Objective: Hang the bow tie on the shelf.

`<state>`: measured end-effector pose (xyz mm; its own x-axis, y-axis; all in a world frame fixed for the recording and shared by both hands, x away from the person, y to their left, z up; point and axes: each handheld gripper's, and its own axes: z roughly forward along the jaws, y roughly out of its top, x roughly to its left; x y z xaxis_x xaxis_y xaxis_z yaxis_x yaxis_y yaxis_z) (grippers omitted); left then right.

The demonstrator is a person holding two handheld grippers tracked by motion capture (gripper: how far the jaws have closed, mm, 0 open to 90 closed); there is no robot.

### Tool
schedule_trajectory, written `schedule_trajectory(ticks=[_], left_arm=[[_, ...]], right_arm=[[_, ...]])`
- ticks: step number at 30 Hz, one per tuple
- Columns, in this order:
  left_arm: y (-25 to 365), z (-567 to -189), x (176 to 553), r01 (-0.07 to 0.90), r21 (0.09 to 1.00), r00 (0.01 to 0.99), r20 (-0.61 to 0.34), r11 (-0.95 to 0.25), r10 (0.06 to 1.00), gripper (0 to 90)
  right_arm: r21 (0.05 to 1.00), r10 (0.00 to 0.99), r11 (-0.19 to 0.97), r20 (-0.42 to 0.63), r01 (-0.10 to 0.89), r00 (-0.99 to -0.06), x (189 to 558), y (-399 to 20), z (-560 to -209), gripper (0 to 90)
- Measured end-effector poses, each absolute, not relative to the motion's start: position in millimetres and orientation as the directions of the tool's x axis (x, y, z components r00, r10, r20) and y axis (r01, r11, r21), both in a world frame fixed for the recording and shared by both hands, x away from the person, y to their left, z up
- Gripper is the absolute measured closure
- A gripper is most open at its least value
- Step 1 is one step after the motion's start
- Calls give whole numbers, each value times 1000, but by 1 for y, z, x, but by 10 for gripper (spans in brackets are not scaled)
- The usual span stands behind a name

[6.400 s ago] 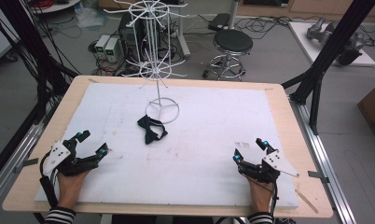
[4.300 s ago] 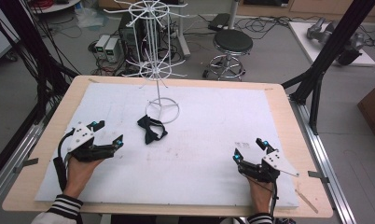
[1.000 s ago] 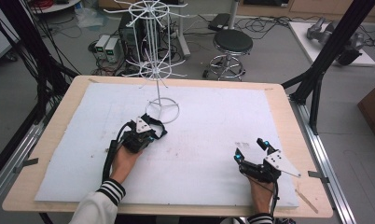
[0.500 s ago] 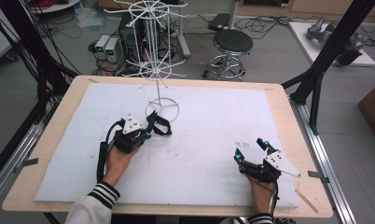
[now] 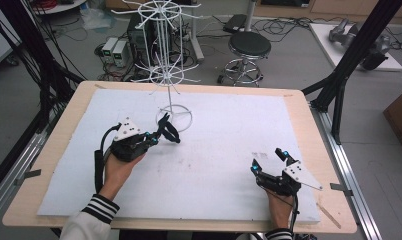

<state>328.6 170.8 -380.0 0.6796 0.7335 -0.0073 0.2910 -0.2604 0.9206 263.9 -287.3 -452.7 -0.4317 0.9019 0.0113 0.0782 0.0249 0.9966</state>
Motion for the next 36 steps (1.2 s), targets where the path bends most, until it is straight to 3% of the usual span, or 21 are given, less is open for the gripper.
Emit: schedule_trajectory(ticks=[22, 36], left_arm=[[196, -322, 315, 155, 976, 743, -14, -151, 669, 877], [199, -286, 306, 73, 987, 748, 41, -142, 663, 876]], right_arm=[[996, 902, 24, 13, 81, -431, 264, -287, -453, 85], [996, 902, 23, 17, 86, -431, 264, -286, -453, 85]])
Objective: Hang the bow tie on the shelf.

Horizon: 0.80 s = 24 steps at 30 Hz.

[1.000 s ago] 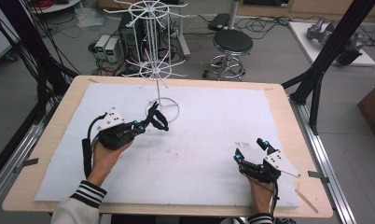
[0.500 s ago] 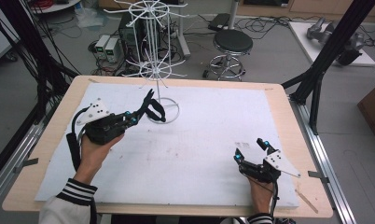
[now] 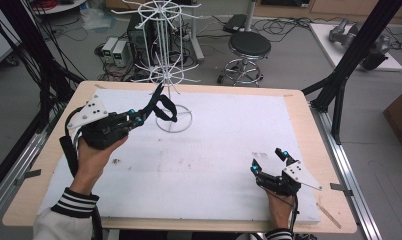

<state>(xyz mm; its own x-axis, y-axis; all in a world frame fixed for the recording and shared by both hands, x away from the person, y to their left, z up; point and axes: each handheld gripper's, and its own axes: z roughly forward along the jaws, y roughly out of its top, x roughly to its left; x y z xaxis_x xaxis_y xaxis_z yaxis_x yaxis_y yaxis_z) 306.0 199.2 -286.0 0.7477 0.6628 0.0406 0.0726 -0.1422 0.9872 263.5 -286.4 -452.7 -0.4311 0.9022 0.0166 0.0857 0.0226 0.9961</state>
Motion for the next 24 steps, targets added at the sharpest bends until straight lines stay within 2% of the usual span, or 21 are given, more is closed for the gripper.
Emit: schedule_trajectory(ticks=[9, 24], left_arm=[[213, -270, 312, 45, 993, 717, 45, -111, 695, 876], [220, -276, 324, 87, 989, 691, 27, -121, 722, 876]], right_arm=[[996, 902, 21, 18, 86, -431, 263, -286, -453, 85], [996, 902, 22, 17, 86, -431, 264, -286, -453, 85]])
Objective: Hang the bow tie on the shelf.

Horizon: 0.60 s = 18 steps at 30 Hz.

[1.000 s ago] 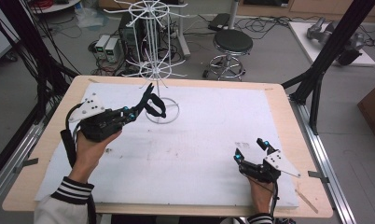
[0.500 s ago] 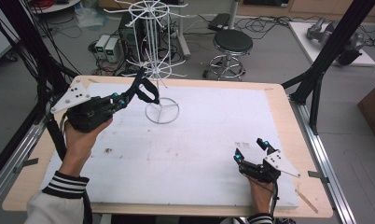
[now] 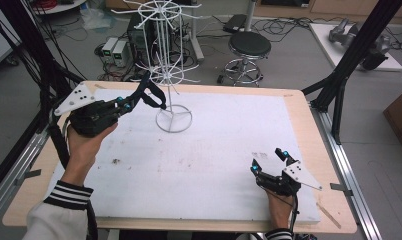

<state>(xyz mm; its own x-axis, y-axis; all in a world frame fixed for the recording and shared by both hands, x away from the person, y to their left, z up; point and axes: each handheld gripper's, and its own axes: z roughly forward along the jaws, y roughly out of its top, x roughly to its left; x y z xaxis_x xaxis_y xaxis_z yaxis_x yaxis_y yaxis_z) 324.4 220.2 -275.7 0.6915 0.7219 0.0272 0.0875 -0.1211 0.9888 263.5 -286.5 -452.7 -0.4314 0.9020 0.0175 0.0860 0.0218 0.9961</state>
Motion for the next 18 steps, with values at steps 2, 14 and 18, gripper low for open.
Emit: schedule_trajectory(ticks=[2, 14, 18], left_arm=[[220, -278, 326, 95, 988, 689, 23, -122, 724, 876], [223, -288, 334, 128, 984, 674, 6, -126, 739, 876], [224, -288, 333, 124, 984, 673, 14, -131, 739, 876]], right_arm=[[996, 902, 21, 19, 87, -432, 263, -286, -453, 85], [996, 902, 26, 11, 79, -432, 264, -287, -453, 85], [997, 901, 25, 12, 79, -433, 264, -287, -453, 85]])
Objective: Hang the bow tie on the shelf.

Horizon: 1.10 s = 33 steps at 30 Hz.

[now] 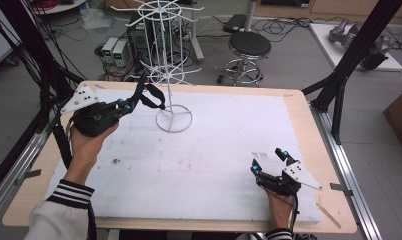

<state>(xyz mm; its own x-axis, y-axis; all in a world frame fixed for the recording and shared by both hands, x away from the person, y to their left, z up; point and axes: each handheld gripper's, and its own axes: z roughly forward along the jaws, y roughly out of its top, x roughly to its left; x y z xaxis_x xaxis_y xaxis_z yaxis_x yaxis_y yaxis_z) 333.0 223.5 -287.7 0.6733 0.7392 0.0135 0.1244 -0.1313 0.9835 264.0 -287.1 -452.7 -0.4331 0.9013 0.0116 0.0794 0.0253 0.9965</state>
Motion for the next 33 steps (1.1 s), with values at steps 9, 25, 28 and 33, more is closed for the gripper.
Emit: schedule_trajectory(ticks=[9, 25, 28, 33], left_arm=[[224, -282, 330, 109, 985, 675, 24, -131, 737, 876], [219, -264, 317, 52, 992, 699, 49, -119, 714, 876], [214, -258, 313, 30, 991, 710, 69, -129, 701, 876], [205, -249, 310, 3, 992, 723, 85, -127, 685, 876]], right_arm=[[997, 901, 26, 11, 80, -433, 264, -287, -453, 85], [996, 902, 18, 21, 87, -432, 264, -286, -453, 85], [996, 902, 21, 19, 86, -432, 264, -286, -453, 85], [996, 902, 21, 18, 86, -432, 264, -286, -453, 85]])
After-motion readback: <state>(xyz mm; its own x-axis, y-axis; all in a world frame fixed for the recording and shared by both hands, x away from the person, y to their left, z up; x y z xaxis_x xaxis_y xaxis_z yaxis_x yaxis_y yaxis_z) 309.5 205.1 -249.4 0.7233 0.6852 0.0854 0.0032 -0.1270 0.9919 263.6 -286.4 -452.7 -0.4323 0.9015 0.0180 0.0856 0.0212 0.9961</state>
